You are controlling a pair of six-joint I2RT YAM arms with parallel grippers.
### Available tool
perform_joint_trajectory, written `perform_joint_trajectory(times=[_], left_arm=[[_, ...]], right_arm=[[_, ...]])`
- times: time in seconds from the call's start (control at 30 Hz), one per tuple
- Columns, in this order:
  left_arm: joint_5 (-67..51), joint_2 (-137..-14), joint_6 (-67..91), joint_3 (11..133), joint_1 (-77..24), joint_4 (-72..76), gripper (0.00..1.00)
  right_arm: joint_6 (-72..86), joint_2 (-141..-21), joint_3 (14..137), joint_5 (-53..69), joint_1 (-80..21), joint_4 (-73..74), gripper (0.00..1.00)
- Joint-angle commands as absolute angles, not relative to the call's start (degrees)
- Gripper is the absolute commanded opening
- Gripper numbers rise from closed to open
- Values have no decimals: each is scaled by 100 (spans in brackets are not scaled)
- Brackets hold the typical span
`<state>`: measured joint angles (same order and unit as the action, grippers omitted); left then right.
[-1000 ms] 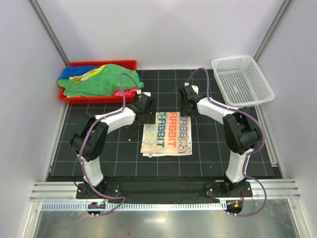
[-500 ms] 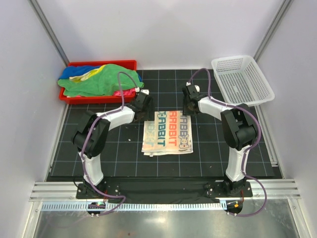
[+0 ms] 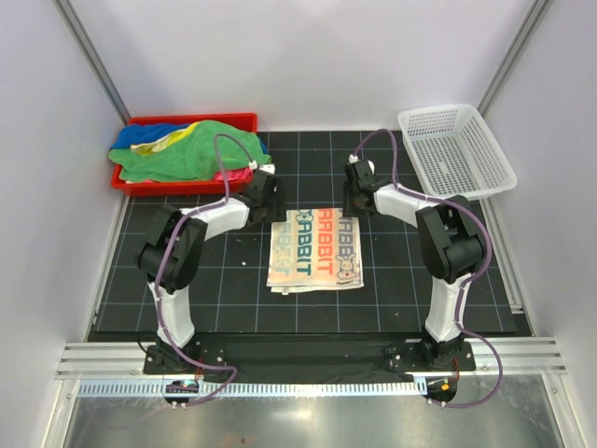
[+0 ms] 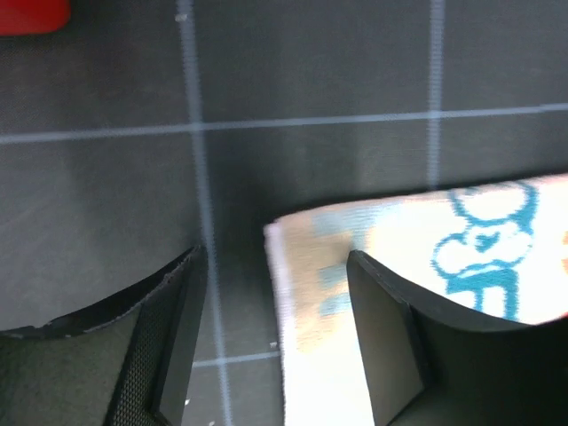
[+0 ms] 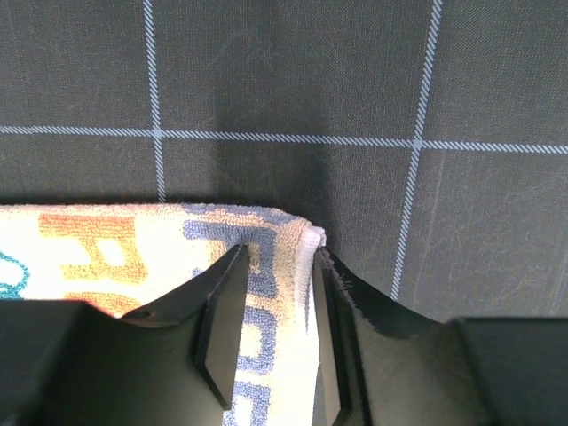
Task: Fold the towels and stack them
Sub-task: Fold the towel
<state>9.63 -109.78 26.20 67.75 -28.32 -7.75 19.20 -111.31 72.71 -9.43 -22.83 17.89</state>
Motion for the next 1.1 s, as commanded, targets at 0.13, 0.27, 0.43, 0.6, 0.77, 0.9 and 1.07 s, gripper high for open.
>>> perform_joint_trajectory(times=[0.13, 0.27, 0.43, 0.6, 0.77, 0.9, 1.07], left_arm=[[703, -11144, 2619, 6935, -2795, -422, 61], [721, -11206, 2680, 6935, -2795, -404, 55], [773, -11294, 2733, 6926, -2795, -387, 50], [765, -11329, 2733, 6935, -2804, -352, 46], [694, -11355, 2795, 6935, -2795, -308, 44], [668, -11364, 2830, 6873, -2795, -272, 42], [685, -11303, 2865, 6785, -2804, -185, 37]], right_arm=[[1907, -10652, 7049, -1081, -2233, 1345, 45], [1951, -10740, 7127, -1116, -2215, 1371, 46], [1934, -10907, 7181, -1081, -2171, 1371, 45], [1960, -10942, 7146, -853, -2057, 1257, 45], [1943, -11030, 7163, -668, -2048, 1204, 44], [1995, -11100, 7181, -606, -2039, 1213, 40], [2048, -11206, 7225, -668, -2030, 1266, 32]])
